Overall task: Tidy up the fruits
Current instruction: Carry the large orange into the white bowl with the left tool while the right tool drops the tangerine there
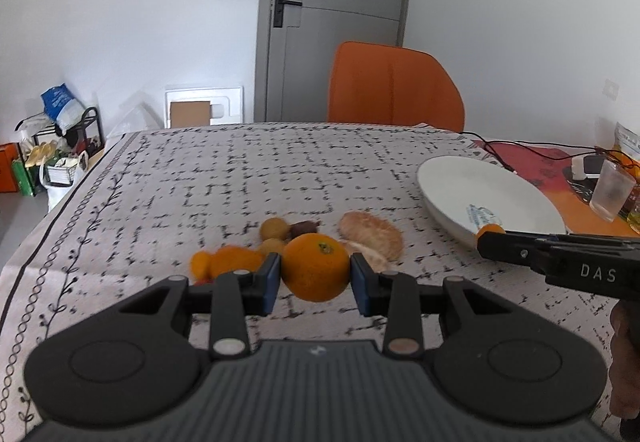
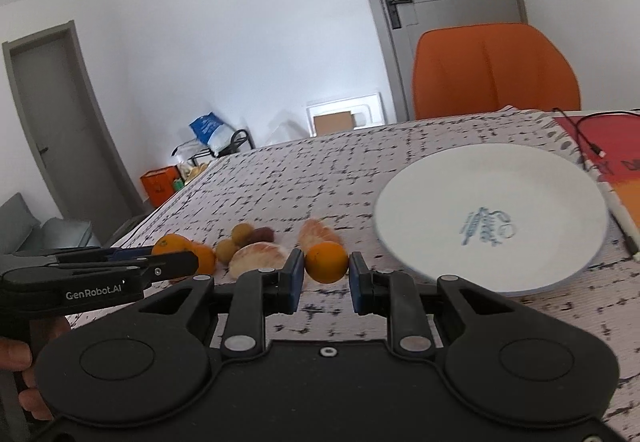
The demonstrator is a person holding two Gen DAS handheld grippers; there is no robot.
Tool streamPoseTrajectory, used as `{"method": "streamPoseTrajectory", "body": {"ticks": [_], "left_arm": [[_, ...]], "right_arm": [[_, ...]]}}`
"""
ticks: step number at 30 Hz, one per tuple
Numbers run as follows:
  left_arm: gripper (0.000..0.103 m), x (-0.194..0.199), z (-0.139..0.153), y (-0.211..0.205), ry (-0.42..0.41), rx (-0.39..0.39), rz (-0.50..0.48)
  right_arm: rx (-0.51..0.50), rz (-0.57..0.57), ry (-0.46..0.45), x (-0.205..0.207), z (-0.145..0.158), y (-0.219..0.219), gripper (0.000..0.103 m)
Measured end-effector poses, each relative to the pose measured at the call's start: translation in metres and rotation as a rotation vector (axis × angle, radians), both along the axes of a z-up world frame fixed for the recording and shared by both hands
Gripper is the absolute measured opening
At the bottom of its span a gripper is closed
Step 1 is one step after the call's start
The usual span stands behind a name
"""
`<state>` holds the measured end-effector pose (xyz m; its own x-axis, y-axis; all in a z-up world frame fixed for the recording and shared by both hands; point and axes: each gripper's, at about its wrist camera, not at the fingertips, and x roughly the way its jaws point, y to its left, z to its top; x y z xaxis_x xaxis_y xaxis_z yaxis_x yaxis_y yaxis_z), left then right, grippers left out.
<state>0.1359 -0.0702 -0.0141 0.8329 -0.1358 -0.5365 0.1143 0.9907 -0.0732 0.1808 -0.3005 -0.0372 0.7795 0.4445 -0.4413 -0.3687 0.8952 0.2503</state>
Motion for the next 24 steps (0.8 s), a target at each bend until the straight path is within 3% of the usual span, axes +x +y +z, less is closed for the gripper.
{"method": "streamPoseTrajectory", "body": {"ticks": [19,24], "left_arm": [[0.036,0.029,0.004,-0.063,-0.011,0.043,-0.075],[0.036,0.037,0.003,-0.078,-0.008,0.045,-0.100]], "right_arm": [[0.034,-0.116,0.002,0.012,-0.011,-0.066,0.023],[0.046,-0.137,-0.002,0.013,-0.013,-0.075,0.029]]}}
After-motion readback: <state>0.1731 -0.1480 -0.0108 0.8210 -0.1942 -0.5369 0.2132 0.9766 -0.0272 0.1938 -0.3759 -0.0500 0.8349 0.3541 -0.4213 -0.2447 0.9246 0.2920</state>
